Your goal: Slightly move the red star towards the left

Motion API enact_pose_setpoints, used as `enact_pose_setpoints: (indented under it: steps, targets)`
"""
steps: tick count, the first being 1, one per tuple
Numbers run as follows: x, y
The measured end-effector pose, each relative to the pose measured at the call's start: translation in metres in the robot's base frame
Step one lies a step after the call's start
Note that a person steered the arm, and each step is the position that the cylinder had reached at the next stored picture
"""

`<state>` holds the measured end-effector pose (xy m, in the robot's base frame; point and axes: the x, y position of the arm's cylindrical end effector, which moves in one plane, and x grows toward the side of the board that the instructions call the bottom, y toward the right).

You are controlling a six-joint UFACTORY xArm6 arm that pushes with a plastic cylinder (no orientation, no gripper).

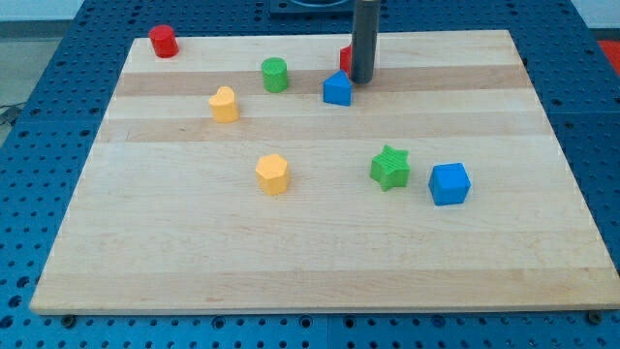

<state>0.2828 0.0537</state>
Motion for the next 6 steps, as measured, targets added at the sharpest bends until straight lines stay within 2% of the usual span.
enact_pose_setpoints:
  steps: [1,2,3,5,6]
  targets:
    - [-0.004,-0.003]
    - [0.002,0.024]
    - [-0.024,0.034]
    - [-0.044,-0.001]
    - [-0.035,-0.003]
